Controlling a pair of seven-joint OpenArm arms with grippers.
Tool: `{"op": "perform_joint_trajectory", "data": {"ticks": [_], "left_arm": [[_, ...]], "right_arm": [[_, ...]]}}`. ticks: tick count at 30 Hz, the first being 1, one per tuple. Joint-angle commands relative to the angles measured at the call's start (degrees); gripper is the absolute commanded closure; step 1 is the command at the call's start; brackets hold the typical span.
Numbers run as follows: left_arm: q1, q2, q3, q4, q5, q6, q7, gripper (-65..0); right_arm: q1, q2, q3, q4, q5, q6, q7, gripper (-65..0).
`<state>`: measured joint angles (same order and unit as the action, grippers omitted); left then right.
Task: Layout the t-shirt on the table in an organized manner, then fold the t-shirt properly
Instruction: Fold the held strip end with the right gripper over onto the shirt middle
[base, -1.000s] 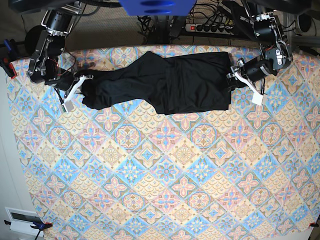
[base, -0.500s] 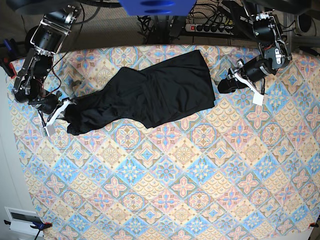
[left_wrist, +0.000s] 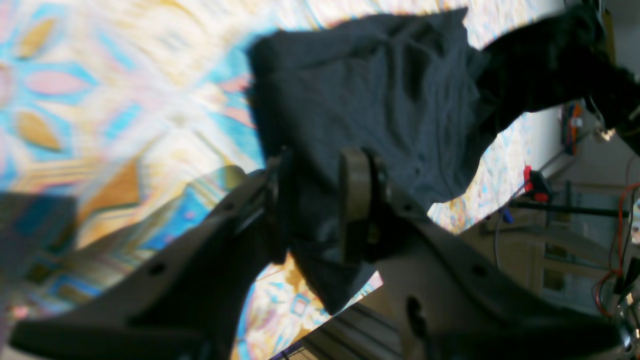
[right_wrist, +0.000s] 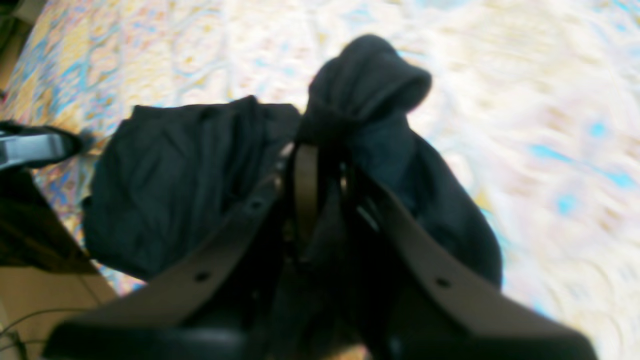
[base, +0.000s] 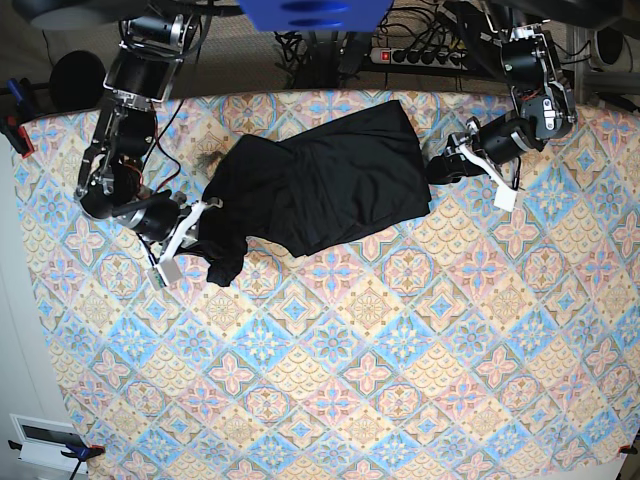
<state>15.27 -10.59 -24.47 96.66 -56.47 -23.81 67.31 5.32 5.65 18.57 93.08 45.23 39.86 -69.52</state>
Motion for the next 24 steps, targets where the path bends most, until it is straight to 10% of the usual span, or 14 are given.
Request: {"op": "perform_joint_trajectory", "data": {"ticks": [1, 14, 24], "left_arm": [[-0.2, -0.7, 0.1, 0.8, -1.2, -0.3, -0.7, -13.7], [-0.3, -0.7, 0.2, 0.8, 1.6, -0.2, -0.8, -13.7], [-0.5, -0.6, 0.2, 0.8, 1.6, -0.2, -0.8, -13.7]], "right_arm": [[2.2, 0.3, -0.8, 1.6, 1.9, 0.1, 2.0, -0.3], [1.8, -9.8, -12.7, 9.5, 1.8, 0.1, 1.8, -0.4], [1.8, -10.4, -26.8, 10.4, -3.3, 0.1, 1.5, -0.6]]}}
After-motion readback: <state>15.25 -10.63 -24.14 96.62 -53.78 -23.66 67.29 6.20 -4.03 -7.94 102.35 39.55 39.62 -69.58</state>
